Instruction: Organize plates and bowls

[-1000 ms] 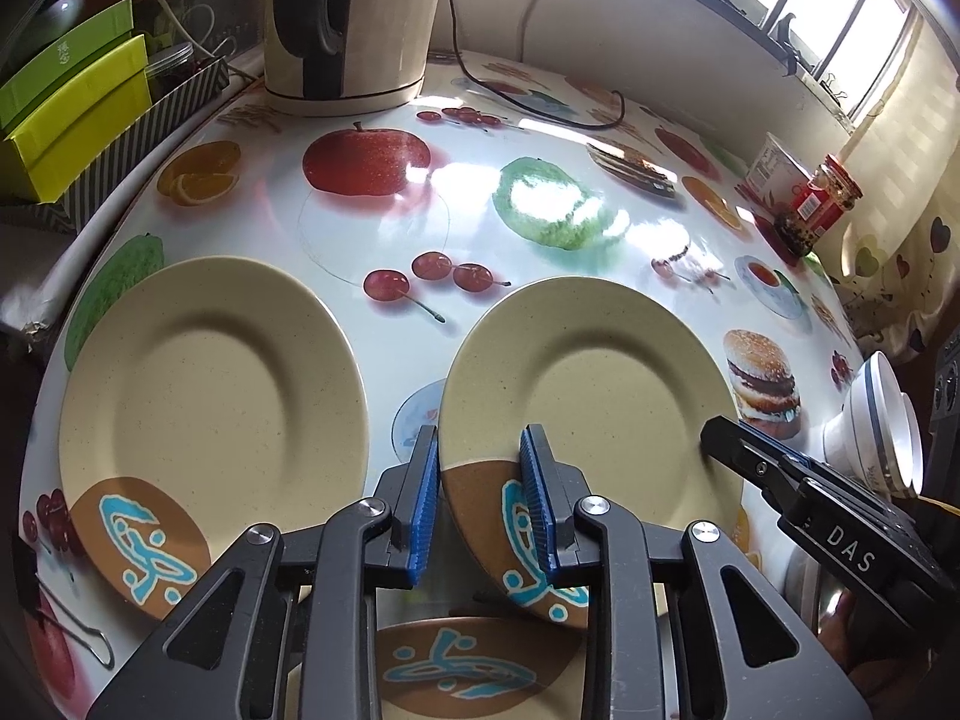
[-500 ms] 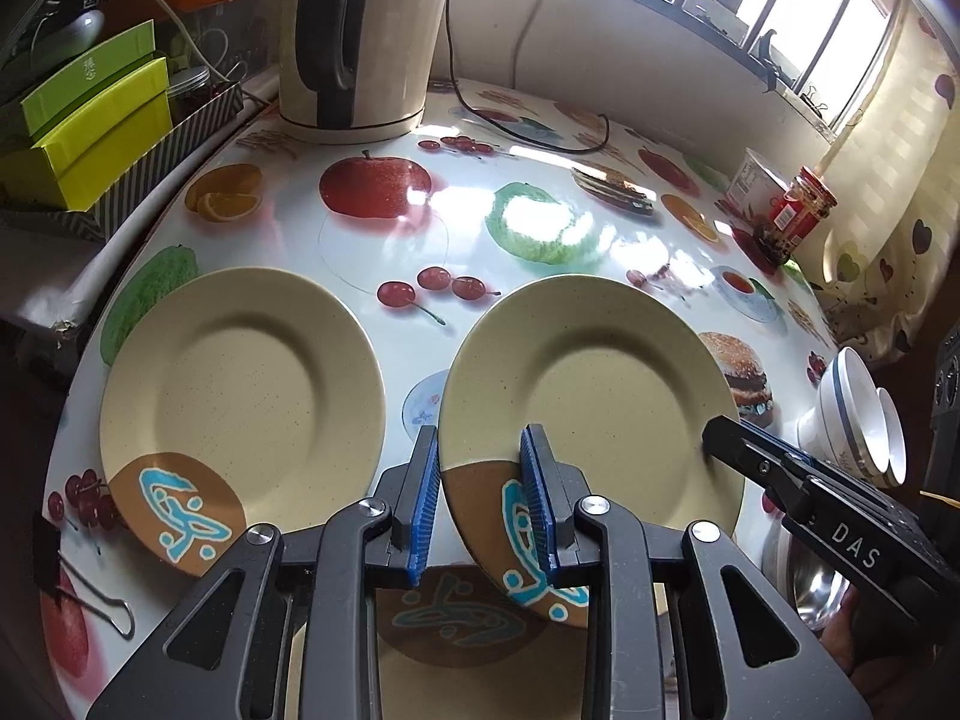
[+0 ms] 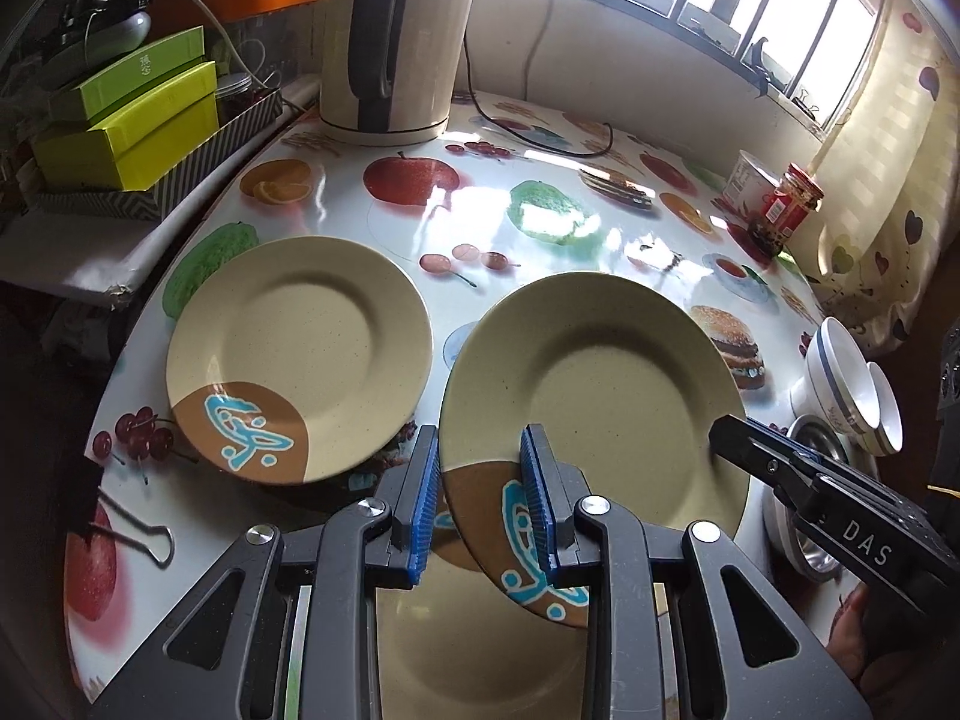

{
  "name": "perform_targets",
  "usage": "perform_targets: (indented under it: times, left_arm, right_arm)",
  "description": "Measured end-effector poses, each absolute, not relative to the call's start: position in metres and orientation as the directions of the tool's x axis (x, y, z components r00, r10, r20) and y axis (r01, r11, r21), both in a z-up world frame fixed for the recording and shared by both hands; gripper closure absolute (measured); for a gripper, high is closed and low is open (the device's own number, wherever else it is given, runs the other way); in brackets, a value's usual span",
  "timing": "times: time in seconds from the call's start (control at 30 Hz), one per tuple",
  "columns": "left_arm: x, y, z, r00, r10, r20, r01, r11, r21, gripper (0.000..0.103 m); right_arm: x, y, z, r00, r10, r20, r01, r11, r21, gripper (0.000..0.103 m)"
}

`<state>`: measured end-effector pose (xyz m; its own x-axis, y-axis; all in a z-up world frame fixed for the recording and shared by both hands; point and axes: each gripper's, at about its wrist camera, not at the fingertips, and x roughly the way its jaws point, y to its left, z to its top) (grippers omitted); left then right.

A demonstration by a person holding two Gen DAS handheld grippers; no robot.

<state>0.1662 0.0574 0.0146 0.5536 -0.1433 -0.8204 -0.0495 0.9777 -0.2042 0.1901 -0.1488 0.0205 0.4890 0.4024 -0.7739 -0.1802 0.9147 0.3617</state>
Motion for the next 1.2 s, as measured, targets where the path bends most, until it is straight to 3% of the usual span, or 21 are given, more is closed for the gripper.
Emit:
perform_targets:
  times: [0.93, 1.2]
  left_arm:
    - [0.102, 0.079, -0.013, 0.522, -0.118, -0.845, -0.117, 0.971, -0.208, 0.075]
    - [0.104, 0.086, -0.012, 0.525, -0.118, -0.843, -0.137, 0.966, -0.221, 0.075]
  right_arm:
    - [0.137, -0.121, 0.012, 0.491, 0.415, -0.766, -0.24, 0.91, 0.339, 0.087]
    - [0.151, -0.133, 0.002, 0.479, 0.417, -0.772, -0.184, 0.908, 0.376, 0.078]
